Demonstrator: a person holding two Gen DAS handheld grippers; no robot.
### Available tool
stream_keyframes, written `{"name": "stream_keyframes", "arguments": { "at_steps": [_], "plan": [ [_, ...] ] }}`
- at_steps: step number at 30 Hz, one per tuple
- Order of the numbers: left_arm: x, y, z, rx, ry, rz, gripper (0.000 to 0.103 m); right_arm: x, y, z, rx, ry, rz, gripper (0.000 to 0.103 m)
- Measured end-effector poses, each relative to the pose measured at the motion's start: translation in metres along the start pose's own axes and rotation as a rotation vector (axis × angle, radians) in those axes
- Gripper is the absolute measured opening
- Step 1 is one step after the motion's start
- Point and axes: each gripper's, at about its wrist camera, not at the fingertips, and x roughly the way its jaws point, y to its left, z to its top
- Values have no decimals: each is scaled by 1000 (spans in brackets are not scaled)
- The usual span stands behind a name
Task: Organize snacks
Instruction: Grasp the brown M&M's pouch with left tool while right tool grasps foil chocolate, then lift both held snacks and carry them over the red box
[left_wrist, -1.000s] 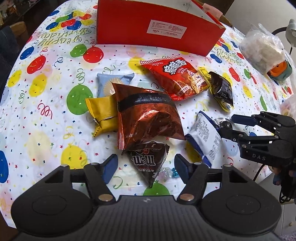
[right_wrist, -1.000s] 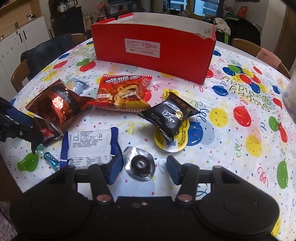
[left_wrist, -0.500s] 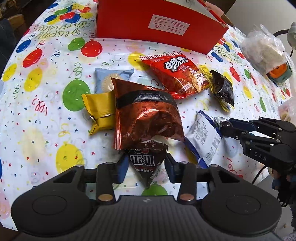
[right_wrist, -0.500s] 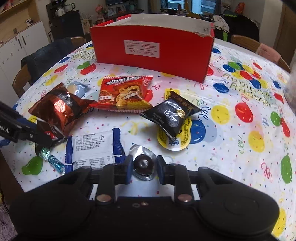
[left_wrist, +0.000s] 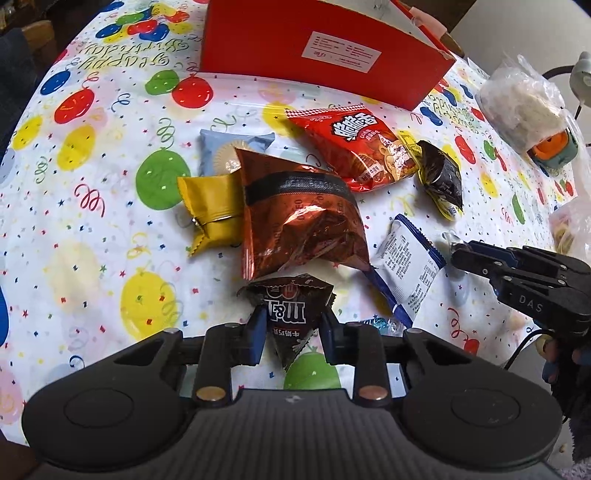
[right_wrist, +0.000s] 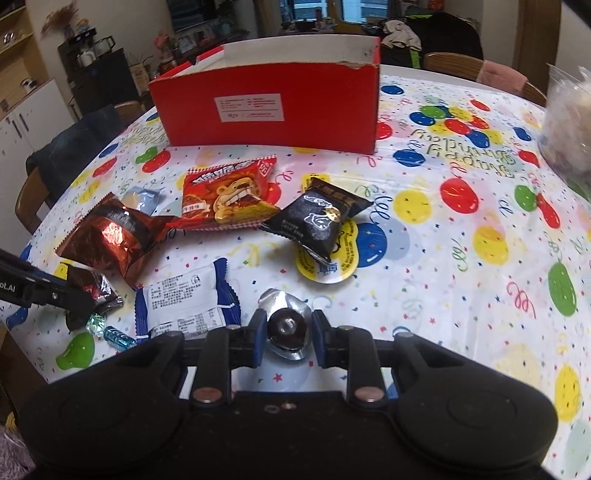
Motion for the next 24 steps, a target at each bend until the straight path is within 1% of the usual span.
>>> {"name": "stream_keyframes", "arguments": {
  "at_steps": [4, 8, 12, 16, 22, 24],
  "plan": [
    [-6, 6, -2, -18, -7, -15, 29, -10, 1, 0, 29, -21, 1, 24],
    [-16, 6, -3, -13, -25, -32, 29, -21, 5, 2, 48, -42, 8, 24],
    [-28, 3, -4, 19, -51, -46, 29, -34, 10, 7, 61, -69, 17, 24],
    [-43, 1, -1, 40, -94, -67, 29, -47, 15, 17, 66, -102, 24, 24],
    [-64, -14, 9, 108, -176, -63, 29, -63, 22, 37, 57, -159, 34, 24],
    [-66, -18, 13, 129, -188, -57, 29, -66, 23, 45, 50, -175, 34, 24]
  ]
}}
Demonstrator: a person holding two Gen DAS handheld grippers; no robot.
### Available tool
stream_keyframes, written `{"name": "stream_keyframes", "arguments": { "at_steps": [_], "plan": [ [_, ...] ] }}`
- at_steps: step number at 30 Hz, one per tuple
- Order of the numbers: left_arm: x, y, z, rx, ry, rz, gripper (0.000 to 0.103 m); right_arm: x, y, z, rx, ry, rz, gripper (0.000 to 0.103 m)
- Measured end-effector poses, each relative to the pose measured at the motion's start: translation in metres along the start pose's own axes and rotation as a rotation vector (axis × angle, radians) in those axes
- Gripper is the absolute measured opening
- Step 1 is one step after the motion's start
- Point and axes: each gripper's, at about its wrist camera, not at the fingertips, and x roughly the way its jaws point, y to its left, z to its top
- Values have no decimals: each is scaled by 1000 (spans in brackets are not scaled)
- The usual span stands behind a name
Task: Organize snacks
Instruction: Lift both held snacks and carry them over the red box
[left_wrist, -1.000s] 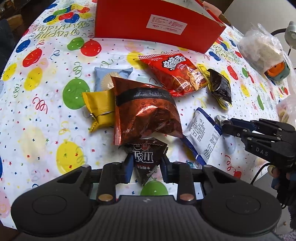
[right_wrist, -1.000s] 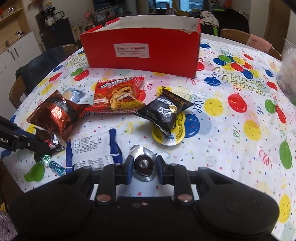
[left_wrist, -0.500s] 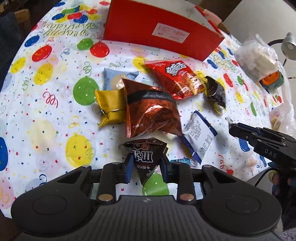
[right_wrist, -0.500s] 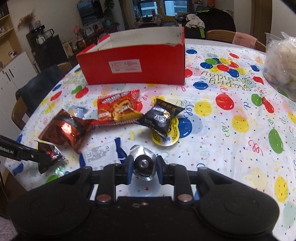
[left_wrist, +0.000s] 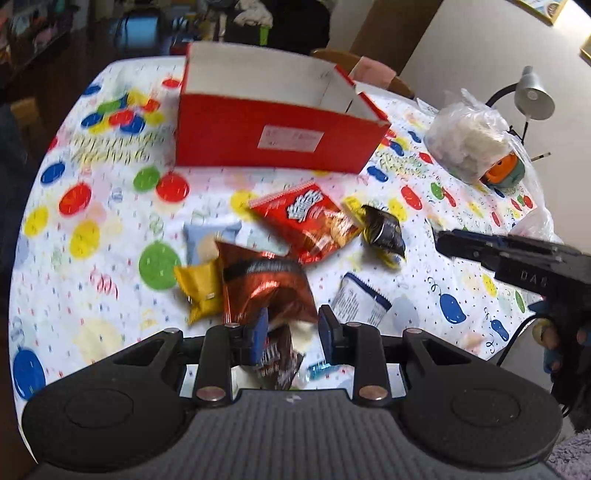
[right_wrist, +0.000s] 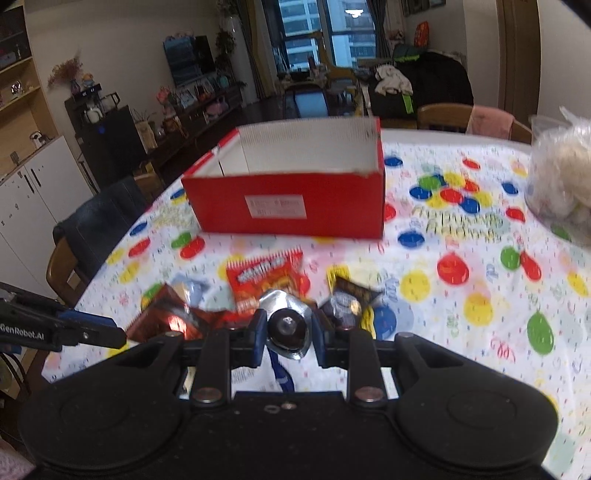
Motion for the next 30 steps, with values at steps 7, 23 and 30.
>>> {"name": "stream_keyframes", "arguments": {
  "at_steps": [7, 23, 30],
  "plan": [
    [19, 12, -5, -53, 93, 21, 29, 3, 0, 10, -4, -12, 14, 24],
    [69, 19, -23, -140, 220, 29, 73, 5, -3, -7, 33, 27, 1, 24],
    [70, 15, -25, -111, 212, 33, 55, 4, -2, -13, 36, 37, -9, 24]
  ]
}}
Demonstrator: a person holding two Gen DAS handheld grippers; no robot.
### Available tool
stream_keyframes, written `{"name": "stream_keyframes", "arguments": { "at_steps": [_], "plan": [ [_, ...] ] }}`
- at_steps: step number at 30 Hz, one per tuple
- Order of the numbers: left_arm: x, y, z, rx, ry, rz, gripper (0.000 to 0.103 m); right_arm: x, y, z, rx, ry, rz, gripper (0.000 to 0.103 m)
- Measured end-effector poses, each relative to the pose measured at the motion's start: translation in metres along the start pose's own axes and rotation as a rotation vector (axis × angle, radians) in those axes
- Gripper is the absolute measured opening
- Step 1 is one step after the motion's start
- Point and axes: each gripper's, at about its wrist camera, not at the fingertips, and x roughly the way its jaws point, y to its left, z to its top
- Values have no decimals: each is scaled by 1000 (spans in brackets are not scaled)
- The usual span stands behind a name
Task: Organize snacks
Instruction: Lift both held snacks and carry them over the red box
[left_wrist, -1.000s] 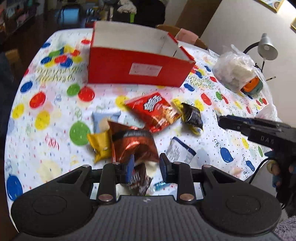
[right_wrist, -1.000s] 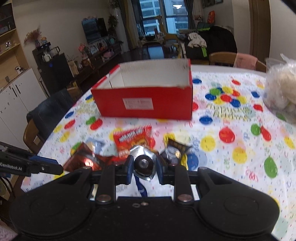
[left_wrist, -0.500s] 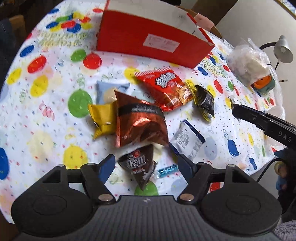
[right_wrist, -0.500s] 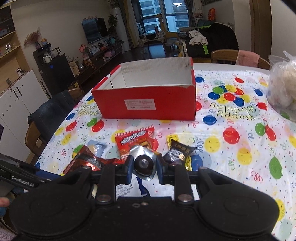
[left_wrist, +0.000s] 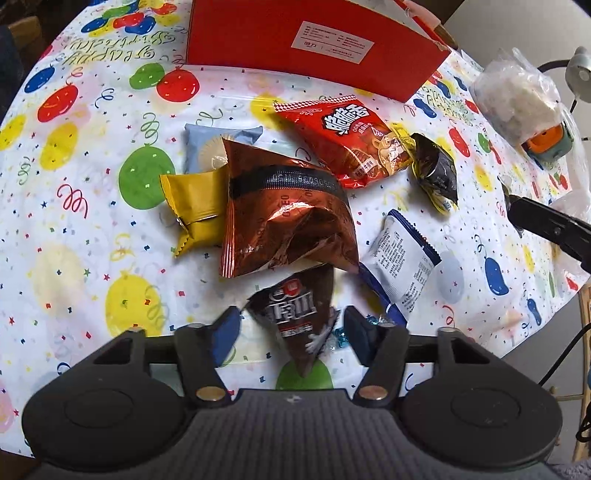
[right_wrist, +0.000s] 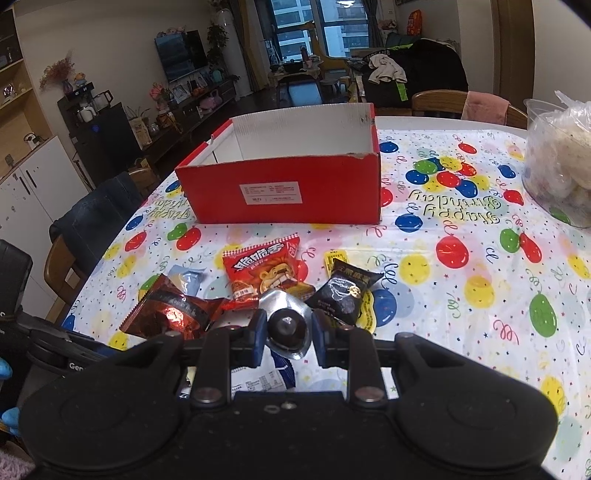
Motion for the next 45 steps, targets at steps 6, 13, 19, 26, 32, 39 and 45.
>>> {"name": "stream_keyframes", "arguments": {
  "at_steps": [6, 13, 19, 26, 32, 39, 45],
  "plan": [
    [0, 0, -1, 15, -3, 2, 30, 0, 2, -1, -5, 1, -1, 24],
    [-7, 2, -4, 15, -27, -10, 25, 2, 7, 0, -13, 3, 1, 24],
    [-29, -4, -4, 42, -86, -25, 25, -2, 9, 5, -15, -15, 6, 24],
    [-62, -12, 7, 64, -174, -41, 26, -12, 12, 16, -16, -57, 17, 24],
    [-74, -11, 23, 39, -204, -37, 26, -16, 11, 32, -24, -90, 20, 24],
    [-90, -4, 51, 9, -241, -36, 26, -13, 5, 50, -22, -106, 28, 24],
    [-103, -14, 95, 33, -294, 0, 26, -9, 0, 86, -41, -138, 11, 24]
  ]
}}
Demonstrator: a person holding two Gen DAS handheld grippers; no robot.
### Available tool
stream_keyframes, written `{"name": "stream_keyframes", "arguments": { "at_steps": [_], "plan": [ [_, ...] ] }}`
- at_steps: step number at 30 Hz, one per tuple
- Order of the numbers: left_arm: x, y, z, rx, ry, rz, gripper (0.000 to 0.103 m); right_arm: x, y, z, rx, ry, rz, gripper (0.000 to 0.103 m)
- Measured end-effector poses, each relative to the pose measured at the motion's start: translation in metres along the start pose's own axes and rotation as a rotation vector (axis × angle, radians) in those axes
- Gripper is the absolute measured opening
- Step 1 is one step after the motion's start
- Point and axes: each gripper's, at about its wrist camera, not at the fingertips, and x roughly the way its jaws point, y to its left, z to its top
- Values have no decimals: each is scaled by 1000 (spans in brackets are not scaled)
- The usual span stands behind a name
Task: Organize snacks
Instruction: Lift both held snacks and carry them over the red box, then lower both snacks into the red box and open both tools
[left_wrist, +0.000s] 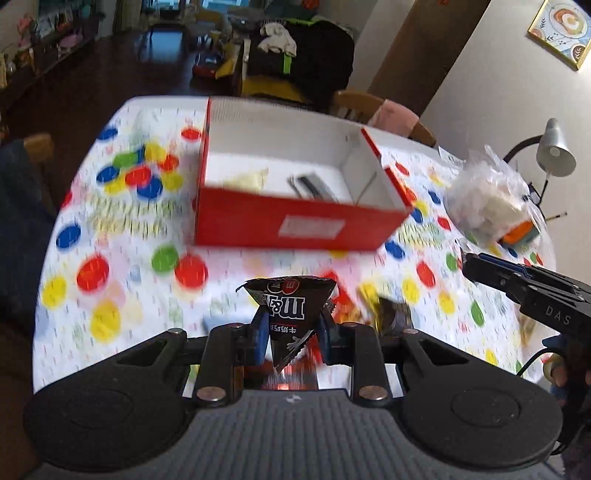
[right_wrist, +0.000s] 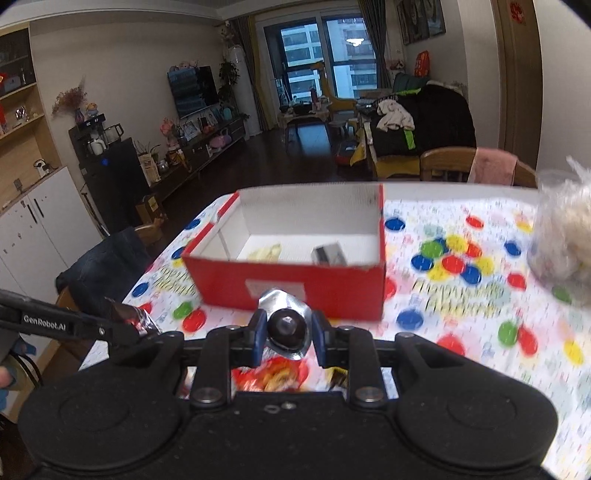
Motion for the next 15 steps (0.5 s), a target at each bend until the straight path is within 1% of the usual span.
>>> {"name": "stream_keyframes", "arguments": {
  "at_steps": [6, 9, 15],
  "plan": [
    [15, -12, 50, 31, -33, 36, 26, 22, -12, 42, -14, -19, -10, 25],
    [29, -13, 75, 31, -23, 67, 26, 41, -20, 61, -18, -12, -16, 25],
    [64, -9, 117, -6, 12, 123, 26, 90, -37, 89, 8, 43, -20, 25]
  ]
}}
